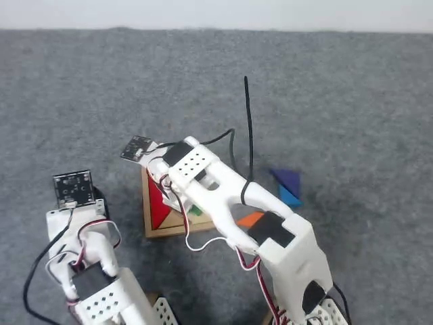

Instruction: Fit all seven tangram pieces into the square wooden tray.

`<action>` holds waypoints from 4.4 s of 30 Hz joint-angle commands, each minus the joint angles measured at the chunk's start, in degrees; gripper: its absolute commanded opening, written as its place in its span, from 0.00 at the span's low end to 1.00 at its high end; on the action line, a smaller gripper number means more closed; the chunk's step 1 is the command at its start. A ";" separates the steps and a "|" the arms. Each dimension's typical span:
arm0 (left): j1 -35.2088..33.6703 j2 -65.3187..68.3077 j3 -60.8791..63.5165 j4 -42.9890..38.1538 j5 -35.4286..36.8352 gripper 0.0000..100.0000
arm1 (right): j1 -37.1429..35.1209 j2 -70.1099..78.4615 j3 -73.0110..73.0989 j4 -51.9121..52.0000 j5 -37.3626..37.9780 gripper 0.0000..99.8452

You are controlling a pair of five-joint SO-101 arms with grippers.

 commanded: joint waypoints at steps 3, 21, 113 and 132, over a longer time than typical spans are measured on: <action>0.35 -1.41 -0.66 0.00 -0.53 0.18 | -1.71 -1.10 -3.52 -0.40 -1.05 0.23; 0.35 -1.41 -0.66 0.09 -0.53 0.18 | 7.34 -10.24 1.49 0.04 2.99 0.11; 0.35 -1.41 -0.66 0.09 -0.53 0.18 | 44.35 -37.49 31.21 -20.18 -14.59 0.08; 0.35 -1.41 -0.66 0.35 -0.53 0.18 | 32.40 -31.78 30.86 -19.91 -3.69 0.20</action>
